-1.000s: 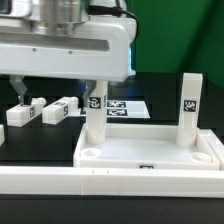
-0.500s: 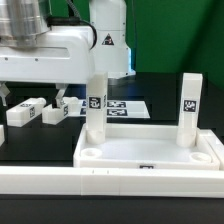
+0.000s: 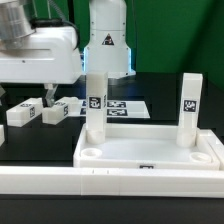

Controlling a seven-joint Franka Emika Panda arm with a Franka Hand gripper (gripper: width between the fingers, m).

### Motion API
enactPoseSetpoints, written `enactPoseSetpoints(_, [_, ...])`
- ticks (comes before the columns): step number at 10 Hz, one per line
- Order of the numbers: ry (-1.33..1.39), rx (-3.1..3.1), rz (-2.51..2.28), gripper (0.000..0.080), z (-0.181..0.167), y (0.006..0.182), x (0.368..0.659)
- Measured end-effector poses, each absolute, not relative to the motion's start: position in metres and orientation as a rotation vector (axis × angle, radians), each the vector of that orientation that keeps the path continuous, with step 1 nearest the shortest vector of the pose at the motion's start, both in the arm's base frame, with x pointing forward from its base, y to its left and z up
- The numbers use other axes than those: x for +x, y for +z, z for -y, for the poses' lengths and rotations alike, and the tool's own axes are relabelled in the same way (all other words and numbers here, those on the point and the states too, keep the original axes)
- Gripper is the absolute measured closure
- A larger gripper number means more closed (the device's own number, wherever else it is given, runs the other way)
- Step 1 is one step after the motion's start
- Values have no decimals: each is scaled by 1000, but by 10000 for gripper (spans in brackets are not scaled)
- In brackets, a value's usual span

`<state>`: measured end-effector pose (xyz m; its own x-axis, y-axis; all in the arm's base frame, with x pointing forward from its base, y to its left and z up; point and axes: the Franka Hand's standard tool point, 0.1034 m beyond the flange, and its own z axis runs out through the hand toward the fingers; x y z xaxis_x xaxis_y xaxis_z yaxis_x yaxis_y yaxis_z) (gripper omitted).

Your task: Assemble desk

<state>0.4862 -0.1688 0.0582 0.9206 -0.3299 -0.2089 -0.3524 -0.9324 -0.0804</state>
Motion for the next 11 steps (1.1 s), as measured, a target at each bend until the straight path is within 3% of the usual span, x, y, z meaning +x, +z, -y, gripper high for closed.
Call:
enactPoseSetpoints(1, [323,-2943,-557,151,167,51,473])
enactPoseSetpoints(6, [332,-2934,-559,151,169,48,468])
enactPoseSetpoints(9, [393,-2854,-667,151,169,39,432])
enactPoseSetpoints(11, [440,-2832,-662,151,166,38,428])
